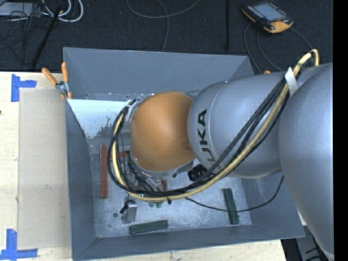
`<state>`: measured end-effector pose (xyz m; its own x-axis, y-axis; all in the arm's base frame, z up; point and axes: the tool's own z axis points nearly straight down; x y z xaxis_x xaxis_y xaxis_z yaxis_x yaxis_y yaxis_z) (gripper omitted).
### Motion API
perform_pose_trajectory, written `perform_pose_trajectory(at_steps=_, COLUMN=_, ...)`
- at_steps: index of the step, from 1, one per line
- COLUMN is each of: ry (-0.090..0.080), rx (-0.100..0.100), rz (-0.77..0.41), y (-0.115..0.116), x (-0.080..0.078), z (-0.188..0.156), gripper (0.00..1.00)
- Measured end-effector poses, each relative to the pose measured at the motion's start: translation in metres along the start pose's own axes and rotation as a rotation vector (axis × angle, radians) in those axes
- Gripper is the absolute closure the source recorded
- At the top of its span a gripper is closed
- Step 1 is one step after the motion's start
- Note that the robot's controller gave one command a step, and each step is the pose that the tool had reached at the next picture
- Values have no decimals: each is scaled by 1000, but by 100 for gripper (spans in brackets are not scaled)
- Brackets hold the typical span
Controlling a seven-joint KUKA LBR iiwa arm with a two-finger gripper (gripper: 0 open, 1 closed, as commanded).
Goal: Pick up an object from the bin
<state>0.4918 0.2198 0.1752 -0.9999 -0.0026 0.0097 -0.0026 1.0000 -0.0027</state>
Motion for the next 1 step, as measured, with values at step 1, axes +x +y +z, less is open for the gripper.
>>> perform_pose_trajectory(at_steps=1, ry=-7, rx=-2, rz=5, y=-1, x=-2, z=-4, gripper=0)
